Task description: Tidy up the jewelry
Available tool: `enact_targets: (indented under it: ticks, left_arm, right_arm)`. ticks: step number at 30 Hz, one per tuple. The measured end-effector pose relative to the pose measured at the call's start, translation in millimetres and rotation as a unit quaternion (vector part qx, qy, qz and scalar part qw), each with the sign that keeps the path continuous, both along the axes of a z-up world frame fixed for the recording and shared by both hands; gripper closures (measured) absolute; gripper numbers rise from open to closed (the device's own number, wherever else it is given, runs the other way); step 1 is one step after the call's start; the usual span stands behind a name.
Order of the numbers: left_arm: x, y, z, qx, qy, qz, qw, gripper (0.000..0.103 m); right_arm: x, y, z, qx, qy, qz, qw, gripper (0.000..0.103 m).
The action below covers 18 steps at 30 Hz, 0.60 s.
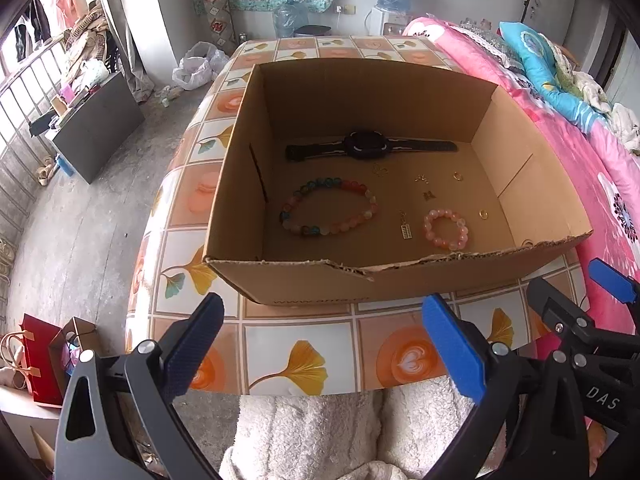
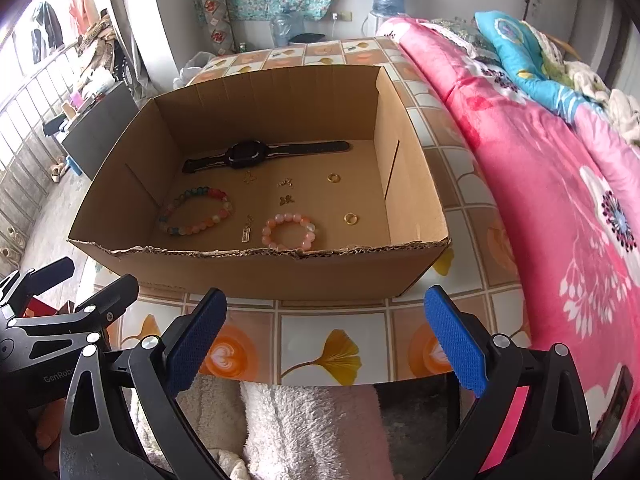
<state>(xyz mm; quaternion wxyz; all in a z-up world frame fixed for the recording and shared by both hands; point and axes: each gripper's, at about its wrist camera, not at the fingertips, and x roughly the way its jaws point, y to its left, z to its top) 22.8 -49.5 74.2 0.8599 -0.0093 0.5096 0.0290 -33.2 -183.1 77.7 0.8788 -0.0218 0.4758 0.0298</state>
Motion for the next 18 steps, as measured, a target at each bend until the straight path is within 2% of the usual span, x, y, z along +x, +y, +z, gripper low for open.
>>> enact_targets:
  ticks: [8,18]
  left_arm:
    - [2,-1,-1,0.006,0.007,0.004,1.0,0.006]
    - [9,2,-10,0.004,0.035,0.007,0.9994,0.006]
  right_arm:
    - [1,0,-3,0.004,0.006,-0.002,1.0,0.008]
    - [7,-1,-13,0.016,0.03,-0.005,0.999,0.008]
